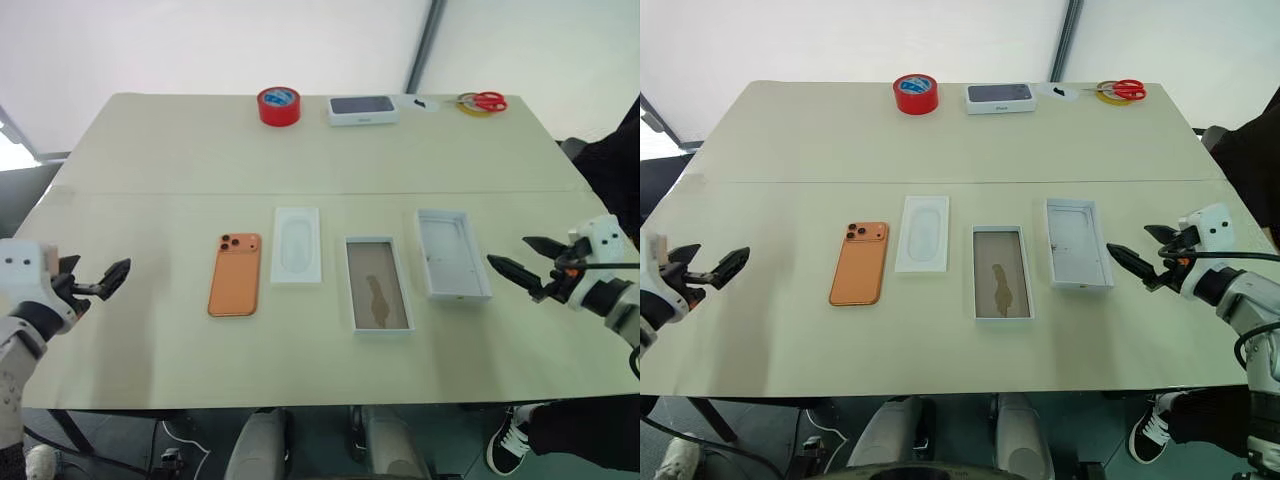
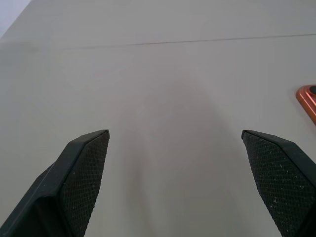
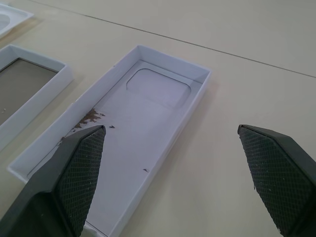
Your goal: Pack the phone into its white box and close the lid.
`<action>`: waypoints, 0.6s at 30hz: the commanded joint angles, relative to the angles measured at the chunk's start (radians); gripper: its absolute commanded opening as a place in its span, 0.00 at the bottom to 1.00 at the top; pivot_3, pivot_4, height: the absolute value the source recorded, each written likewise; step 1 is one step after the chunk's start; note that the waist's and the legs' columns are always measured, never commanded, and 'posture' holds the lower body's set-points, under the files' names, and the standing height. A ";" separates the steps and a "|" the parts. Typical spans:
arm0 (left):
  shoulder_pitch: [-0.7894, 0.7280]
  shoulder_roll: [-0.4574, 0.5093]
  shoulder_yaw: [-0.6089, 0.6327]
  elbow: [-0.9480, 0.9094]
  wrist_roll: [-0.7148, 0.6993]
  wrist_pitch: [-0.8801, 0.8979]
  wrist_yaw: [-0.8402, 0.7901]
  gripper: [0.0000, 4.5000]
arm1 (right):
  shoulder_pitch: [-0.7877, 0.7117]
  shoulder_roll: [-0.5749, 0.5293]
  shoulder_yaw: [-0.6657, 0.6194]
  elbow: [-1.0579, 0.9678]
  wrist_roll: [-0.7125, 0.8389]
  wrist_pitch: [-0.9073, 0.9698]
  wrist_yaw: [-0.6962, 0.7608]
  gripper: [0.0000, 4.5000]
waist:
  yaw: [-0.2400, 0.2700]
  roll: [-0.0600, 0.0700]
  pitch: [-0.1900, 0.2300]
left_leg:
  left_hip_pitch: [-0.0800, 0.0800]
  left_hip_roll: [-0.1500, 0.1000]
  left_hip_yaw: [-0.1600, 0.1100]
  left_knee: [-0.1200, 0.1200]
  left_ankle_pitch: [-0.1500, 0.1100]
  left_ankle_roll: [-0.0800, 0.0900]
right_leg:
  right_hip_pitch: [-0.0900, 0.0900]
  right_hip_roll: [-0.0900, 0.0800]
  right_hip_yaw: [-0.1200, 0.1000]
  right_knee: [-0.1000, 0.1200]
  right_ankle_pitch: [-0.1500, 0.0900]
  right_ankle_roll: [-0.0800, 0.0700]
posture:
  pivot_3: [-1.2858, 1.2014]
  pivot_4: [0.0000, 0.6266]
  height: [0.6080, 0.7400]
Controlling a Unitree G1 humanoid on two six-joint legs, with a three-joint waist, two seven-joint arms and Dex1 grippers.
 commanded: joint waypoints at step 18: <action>-0.128 -0.029 -0.109 -0.100 -0.037 0.046 0.047 1.00 | -0.098 0.046 0.040 -0.126 0.037 0.003 -0.036 1.00 | 0.000 0.000 0.000 | 0.000 0.000 0.000 0.000 0.000 0.000 | 0.000 0.000 0.000 0.001 0.000 0.000 | 0.52 0.24 0.94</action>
